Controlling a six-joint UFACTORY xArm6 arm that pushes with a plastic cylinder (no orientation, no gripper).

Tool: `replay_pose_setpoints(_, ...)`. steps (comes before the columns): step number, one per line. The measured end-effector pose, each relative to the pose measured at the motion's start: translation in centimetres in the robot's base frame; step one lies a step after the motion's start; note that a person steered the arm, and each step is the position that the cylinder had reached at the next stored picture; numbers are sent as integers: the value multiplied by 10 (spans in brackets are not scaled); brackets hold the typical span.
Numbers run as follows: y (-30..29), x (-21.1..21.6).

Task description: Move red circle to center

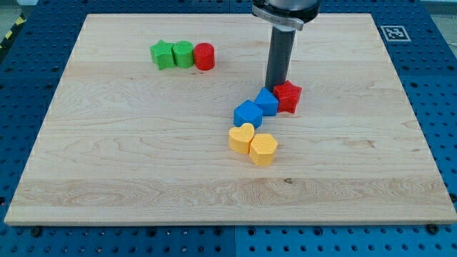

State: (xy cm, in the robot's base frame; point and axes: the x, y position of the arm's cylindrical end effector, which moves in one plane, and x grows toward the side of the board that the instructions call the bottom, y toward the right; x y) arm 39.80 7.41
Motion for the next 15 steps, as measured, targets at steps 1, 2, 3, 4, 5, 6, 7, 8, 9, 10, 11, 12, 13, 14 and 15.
replay_pose_setpoints(1, 0, -23)
replay_pose_setpoints(2, -5, -74)
replay_pose_setpoints(3, -58, -87)
replay_pose_setpoints(4, -119, -92)
replay_pose_setpoints(5, -124, -74)
replay_pose_setpoints(6, -140, -62)
replay_pose_setpoints(7, -143, -56)
replay_pose_setpoints(8, -149, -44)
replay_pose_setpoints(9, -150, -16)
replay_pose_setpoints(10, -155, 7)
replay_pose_setpoints(11, -166, 18)
replay_pose_setpoints(12, -186, 23)
replay_pose_setpoints(13, -190, 29)
replay_pose_setpoints(14, -220, 44)
replay_pose_setpoints(15, -224, 81)
